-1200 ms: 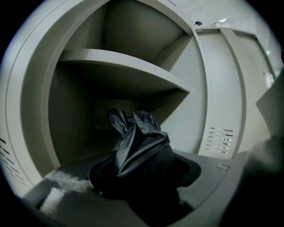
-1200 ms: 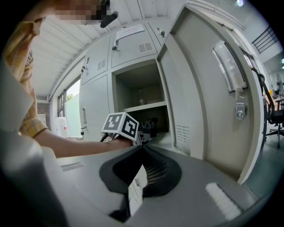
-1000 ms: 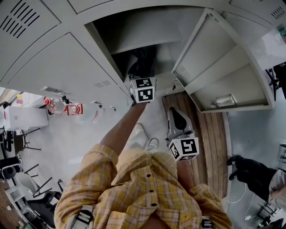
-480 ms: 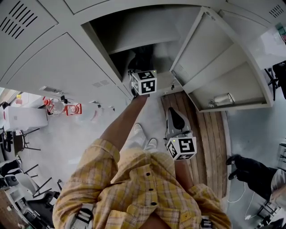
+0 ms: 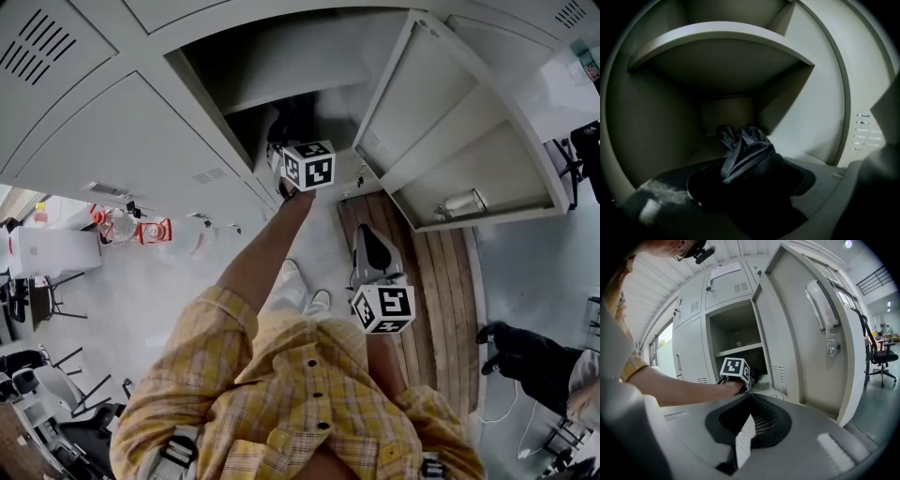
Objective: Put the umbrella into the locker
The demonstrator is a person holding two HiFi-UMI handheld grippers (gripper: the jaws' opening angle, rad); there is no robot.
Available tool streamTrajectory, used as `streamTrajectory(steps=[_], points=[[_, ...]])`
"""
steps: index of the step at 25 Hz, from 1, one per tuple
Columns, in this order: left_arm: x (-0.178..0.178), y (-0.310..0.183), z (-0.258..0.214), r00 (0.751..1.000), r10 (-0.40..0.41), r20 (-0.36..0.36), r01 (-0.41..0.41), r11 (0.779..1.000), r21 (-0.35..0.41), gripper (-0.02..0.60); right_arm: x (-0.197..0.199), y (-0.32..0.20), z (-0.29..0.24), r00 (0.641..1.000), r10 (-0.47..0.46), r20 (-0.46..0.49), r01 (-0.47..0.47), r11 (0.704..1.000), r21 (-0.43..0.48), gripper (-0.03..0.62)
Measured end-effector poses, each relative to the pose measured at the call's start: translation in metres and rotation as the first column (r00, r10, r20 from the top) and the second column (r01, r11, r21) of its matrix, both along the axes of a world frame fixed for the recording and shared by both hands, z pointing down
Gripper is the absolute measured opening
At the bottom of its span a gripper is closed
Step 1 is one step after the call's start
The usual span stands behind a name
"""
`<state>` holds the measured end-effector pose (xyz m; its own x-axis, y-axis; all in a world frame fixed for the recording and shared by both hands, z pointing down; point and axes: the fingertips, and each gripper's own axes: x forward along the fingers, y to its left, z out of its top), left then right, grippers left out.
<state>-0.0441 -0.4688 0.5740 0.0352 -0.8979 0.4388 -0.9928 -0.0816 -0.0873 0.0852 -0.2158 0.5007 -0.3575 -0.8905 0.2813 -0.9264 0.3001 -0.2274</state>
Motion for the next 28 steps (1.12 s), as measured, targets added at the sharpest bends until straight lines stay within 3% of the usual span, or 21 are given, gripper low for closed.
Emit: streamTrajectory(steps=[4,8,28], points=[[0.005,0.004,-0.008,0.999,0.035,-0.031,-0.032,0.996,0.079,0.356,0.002,0.003,0.001,1.000,0.001,0.001,-0.001,1.000,-0.002,0.000],[0.009,0.008,-0.013,0.996,0.076,-0.042,-0.070,0.990,0.124,0.364,0.003,0.006,-0.001,1.000,-0.002,0.001,0.002,1.000,0.002,0.000],[0.008,0.047,-0.059,0.985,0.138,-0.102,-0.119,0.978,0.172,0.364,0.004,0.017,-0.021,1.000,-0.015,0.016,0.014,0.998,0.053,0.000]])
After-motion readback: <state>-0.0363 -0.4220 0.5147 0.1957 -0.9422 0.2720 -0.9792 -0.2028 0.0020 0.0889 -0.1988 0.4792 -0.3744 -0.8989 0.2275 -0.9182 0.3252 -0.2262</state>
